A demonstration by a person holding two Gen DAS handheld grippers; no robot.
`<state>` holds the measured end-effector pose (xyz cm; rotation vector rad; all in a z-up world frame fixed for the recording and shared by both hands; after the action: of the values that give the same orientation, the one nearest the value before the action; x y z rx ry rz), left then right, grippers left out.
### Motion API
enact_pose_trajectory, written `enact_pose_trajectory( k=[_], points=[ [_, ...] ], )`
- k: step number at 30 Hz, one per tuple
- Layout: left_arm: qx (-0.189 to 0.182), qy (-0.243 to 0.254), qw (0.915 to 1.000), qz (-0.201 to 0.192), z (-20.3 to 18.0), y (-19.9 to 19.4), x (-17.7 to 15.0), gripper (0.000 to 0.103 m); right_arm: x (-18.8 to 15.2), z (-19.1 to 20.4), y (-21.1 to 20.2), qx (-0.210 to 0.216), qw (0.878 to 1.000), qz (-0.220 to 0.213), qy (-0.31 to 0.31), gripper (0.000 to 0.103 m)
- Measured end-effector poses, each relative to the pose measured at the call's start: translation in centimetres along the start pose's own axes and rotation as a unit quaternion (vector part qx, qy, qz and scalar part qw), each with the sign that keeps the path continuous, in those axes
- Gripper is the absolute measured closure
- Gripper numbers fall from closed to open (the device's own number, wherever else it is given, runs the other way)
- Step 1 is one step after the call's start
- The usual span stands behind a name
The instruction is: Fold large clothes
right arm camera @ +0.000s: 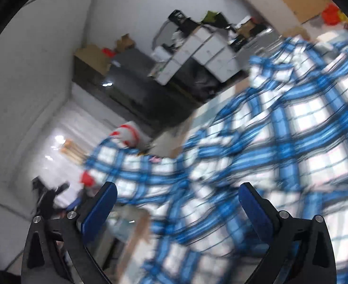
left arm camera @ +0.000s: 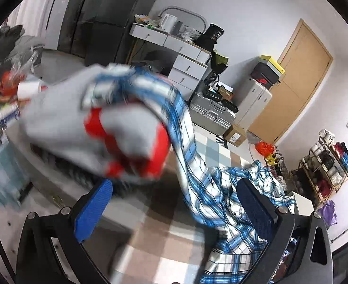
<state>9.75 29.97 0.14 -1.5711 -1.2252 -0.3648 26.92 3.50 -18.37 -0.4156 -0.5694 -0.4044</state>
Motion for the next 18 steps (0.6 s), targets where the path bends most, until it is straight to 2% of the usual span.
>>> enact_pose_trajectory(
  k=[2, 4, 5, 7, 8, 10, 12, 15, 18],
  points=[
    [-0.014, -0.033, 0.9993, 0.002, 0.9, 0.0, 2.0, 0.001, -0.6, 0.8, 0.0, 0.01, 1.0, 0.001, -0.003, 0.0],
    [-0.001, -0.083, 0.9961, 0.029, 2.6, 1.1, 3.8, 0.001, -1.2, 2.1, -0.3, 0.024, 1.0, -0.01, -0.011, 0.0],
    [-0.001, -0.112, 0.9932, 0.031, 3.4, 1.4, 4.3, 0.001, -1.4, 2.5, -0.5, 0.031, 0.999, -0.013, -0.011, 0.0],
    [-0.023, -0.187, 0.9814, 0.038, 5.1, 2.4, 5.1, 0.001, -2.4, 3.9, -1.0, 0.058, 0.998, -0.019, -0.008, 0.0],
    [-0.044, -0.217, 0.9724, 0.074, 5.8, 4.1, 5.1, 0.001, -2.5, 4.0, -1.6, 0.066, 0.998, -0.021, -0.009, 0.0],
    [-0.056, -0.238, 0.9638, 0.106, 6.6, 5.8, 4.8, 0.001, -3.4, 5.0, -1.8, 0.079, 0.996, -0.021, -0.018, 0.0],
    [-0.042, -0.239, 0.963, 0.117, 7.4, 7.3, 4.2, 0.001, -3.9, 5.7, -2.2, 0.092, 0.995, -0.023, -0.024, 0.0],
    [-0.069, -0.269, 0.9536, 0.118, 8.0, 8.3, 3.9, 0.001, -4.6, 5.8, -2.0, 0.105, 0.994, -0.02, -0.019, 0.0],
    [-0.088, -0.306, 0.9427, 0.1, 8.7, 8.0, 4.5, 0.001, -5.0, 5.7, -2.0, 0.116, 0.993, -0.021, -0.005, 0.0]
  ],
)
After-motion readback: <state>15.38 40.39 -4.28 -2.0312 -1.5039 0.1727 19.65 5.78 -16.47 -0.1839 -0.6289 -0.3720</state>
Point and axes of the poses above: each gripper's, at about its wrist camera, not at the fingertips, and y roughly the way its jaws point, z to its left, x to its top, the point moved 6 cm from there along y, roughly the way its jaws point, and after that the axes turned 4 degrees about -z, right-handed, at the moved point
